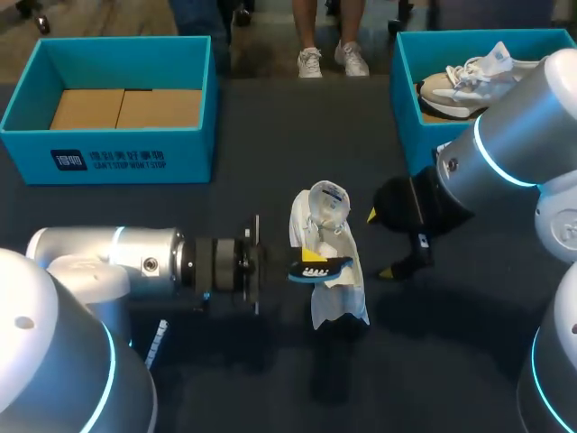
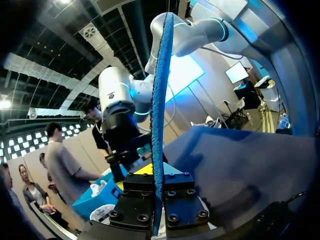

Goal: Take the shoe out of the shoebox, open the shoe tongue, remove and reinsert the insole, then place the shoe into the shoebox

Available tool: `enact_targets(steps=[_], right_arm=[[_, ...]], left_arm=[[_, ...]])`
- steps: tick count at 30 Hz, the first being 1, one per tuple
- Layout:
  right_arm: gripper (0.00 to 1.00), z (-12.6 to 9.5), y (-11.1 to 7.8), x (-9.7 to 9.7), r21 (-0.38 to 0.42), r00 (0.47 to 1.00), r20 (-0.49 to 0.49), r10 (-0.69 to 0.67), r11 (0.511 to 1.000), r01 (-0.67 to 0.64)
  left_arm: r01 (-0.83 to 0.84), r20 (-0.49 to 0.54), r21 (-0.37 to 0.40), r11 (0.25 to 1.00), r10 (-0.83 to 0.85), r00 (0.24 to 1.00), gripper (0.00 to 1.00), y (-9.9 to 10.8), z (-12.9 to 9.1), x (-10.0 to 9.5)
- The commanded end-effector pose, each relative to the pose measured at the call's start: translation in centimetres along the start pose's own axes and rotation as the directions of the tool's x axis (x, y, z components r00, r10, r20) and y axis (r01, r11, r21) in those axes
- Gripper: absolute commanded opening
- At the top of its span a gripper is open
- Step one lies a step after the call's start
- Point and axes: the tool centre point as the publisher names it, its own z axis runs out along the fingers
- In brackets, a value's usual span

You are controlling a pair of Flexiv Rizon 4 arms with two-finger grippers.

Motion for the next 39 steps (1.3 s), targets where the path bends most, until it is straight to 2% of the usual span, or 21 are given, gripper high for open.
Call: enact_targets(steps=[1, 16, 26, 39], right_arm=[[1.00, 0.0, -0.1, 0.2, -0.001, 1.000, 0.003, -0.001, 1.000, 0.001], [1.00, 0.0, -0.1, 0.2, -0.001, 1.000, 0.003, -0.001, 1.000, 0.001], [1.00, 0.0, -0.1, 0.2, -0.001, 1.000, 0.003, -0.001, 1.000, 0.001], [1.00, 0.0, -0.1, 0.2, -0.001, 1.000, 0.003, -0.001, 1.000, 0.001]], left_arm=[[-0.009, 0.019, 0.001, 1.000, 0.009, 1.000, 0.00, 0.5, 0.6, 0.4], [-0.009, 0.009, -0.027, 1.000, 0.009, 1.000, 0.00, 2.8, 2.2, 0.0], [-0.010, -0.005, -0.060, 0.998, 0.009, 1.000, 0.00, 4.5, 2.3, 0.2], [0.023, -0.005, -0.070, 0.997, -0.023, 1.000, 0.00, 5.6, 2.4, 0.0]])
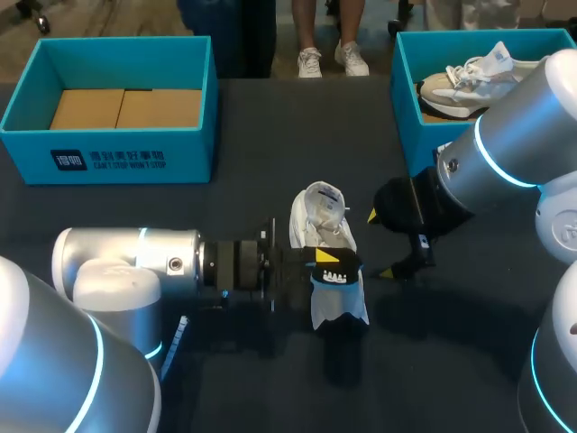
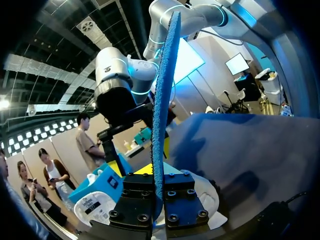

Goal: Take the shoe out of the shoebox, open the shoe tongue, remove and reinsert the insole, then place the shoe into the shoebox

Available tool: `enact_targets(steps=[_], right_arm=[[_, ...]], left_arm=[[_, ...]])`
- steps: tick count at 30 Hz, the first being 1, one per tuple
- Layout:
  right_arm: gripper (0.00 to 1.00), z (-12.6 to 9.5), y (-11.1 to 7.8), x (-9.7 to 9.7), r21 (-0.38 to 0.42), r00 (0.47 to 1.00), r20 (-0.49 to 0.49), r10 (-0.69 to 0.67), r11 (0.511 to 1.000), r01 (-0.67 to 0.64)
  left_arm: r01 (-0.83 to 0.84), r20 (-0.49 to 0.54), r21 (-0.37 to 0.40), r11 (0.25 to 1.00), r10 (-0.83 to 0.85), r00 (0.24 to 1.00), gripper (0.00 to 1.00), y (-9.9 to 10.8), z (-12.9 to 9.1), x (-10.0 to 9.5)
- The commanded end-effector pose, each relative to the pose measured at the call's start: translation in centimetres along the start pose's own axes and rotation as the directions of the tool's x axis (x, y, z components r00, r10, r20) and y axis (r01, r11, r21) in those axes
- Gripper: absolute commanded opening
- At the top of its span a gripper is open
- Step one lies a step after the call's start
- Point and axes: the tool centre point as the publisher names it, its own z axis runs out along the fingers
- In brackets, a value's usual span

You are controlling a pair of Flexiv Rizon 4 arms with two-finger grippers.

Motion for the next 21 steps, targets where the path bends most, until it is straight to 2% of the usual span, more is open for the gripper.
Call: enact_targets(steps=[1, 9, 15, 21], right_arm=[[1.00, 0.0, 0.0, 0.1, -0.002, 1.000, 0.002, -0.001, 1.000, 0.001], [1.00, 0.0, 0.0, 0.1, -0.002, 1.000, 0.002, -0.001, 1.000, 0.001], [1.00, 0.0, 0.0, 0.1, -0.002, 1.000, 0.002, -0.001, 1.000, 0.001], [1.00, 0.0, 0.0, 0.1, -0.002, 1.000, 0.002, -0.001, 1.000, 0.001]], left_arm=[[0.010, 0.001, 0.003, 1.000, -0.010, 1.000, 0.00, 0.5, 0.5, -0.1], [0.042, -0.016, 0.051, 0.998, -0.041, 0.999, 0.00, -1.1, 1.2, 0.7], [0.036, -0.017, 0.075, 0.997, -0.034, 0.999, 0.00, -2.7, 1.4, 0.5], [0.067, -0.011, 0.102, 0.992, -0.067, 0.998, 0.00, -3.3, 1.9, 0.1]])
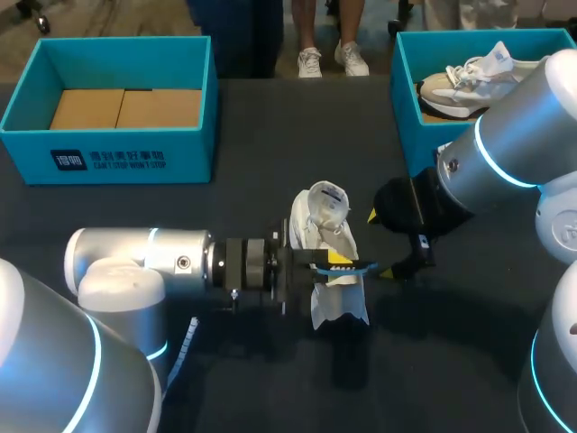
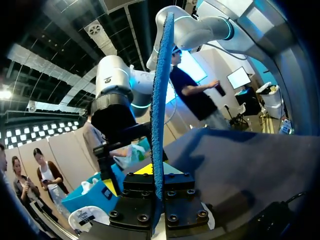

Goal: Take the shoe out of the shoebox, open the shoe tongue, remove and reinsert the insole, then place the shoe into the shoebox

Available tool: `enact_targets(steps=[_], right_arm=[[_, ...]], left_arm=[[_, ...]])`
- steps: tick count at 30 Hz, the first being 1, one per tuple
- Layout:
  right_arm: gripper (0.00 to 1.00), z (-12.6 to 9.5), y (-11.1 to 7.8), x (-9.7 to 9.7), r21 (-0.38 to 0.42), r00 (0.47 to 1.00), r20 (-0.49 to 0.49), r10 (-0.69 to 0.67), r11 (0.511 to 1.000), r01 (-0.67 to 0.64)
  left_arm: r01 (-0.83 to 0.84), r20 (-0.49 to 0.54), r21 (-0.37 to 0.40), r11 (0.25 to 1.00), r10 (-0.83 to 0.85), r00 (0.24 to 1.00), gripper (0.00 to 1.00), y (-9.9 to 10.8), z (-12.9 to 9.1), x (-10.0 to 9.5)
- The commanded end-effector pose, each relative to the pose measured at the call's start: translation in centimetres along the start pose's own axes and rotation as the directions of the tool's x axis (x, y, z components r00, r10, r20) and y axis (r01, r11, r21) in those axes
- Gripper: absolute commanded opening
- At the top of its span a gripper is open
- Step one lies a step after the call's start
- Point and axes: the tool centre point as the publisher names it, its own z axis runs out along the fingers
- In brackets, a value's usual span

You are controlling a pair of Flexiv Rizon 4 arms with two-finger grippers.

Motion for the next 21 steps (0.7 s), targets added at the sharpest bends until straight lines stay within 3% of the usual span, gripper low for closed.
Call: enact_targets(steps=[1, 21], right_arm=[[1.00, 0.0, 0.0, 0.1, -0.002, 1.000, 0.002, -0.001, 1.000, 0.001], [1.00, 0.0, 0.0, 0.1, -0.002, 1.000, 0.002, -0.001, 1.000, 0.001]], left_arm=[[0.017, -0.004, -0.005, 1.000, -0.017, 1.000, 0.00, -0.2, 0.5, 0.0], [0.016, -0.041, -0.018, 1.000, -0.017, 0.999, 0.00, 2.8, 1.0, 0.5]])
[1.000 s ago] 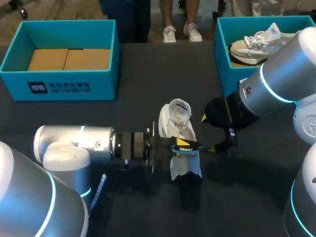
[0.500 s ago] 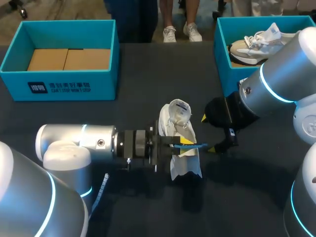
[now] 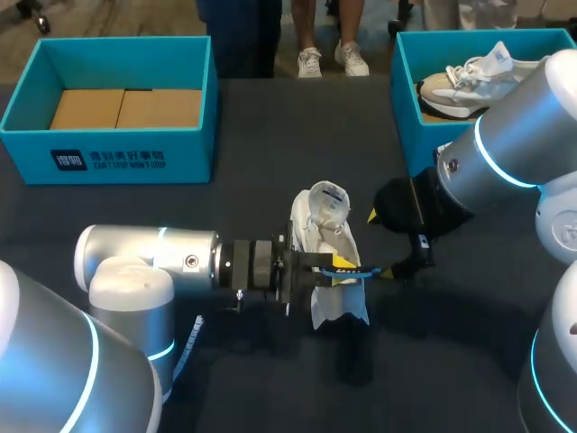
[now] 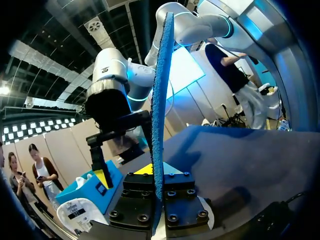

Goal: Take the shoe out of the shoebox, open the shoe tongue, remove and reinsert the insole, then place the shoe into the shoebox

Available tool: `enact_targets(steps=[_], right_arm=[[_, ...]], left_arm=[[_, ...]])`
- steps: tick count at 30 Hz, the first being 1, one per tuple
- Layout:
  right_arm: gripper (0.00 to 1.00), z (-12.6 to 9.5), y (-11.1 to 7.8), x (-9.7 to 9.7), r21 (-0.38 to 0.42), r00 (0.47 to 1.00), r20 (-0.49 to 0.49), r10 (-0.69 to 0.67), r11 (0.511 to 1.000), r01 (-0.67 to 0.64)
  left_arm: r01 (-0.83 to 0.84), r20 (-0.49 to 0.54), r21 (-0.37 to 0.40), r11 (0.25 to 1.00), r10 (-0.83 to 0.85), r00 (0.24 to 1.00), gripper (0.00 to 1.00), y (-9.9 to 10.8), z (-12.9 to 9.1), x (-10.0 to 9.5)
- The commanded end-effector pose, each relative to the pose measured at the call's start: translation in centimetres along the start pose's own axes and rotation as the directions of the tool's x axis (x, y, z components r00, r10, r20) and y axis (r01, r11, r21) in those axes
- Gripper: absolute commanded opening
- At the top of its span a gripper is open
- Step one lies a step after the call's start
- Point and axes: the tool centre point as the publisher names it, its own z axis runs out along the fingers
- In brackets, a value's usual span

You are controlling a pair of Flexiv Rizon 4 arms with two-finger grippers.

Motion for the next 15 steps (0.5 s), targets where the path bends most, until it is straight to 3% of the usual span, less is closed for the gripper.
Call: enact_targets(steps=[1, 15], right_arm=[[1.00, 0.0, 0.0, 0.1, -0.001, 1.000, 0.002, -0.001, 1.000, 0.001], [1.00, 0.0, 0.0, 0.1, -0.001, 1.000, 0.002, -0.001, 1.000, 0.001]], left_arm=[[-0.003, -0.005, -0.006, 1.000, 0.003, 1.000, 0.00, 0.7, 0.3, -0.2], [0.005, -0.001, -0.052, 0.999, -0.005, 1.000, 0.00, 1.8, -0.6, 0.0]])
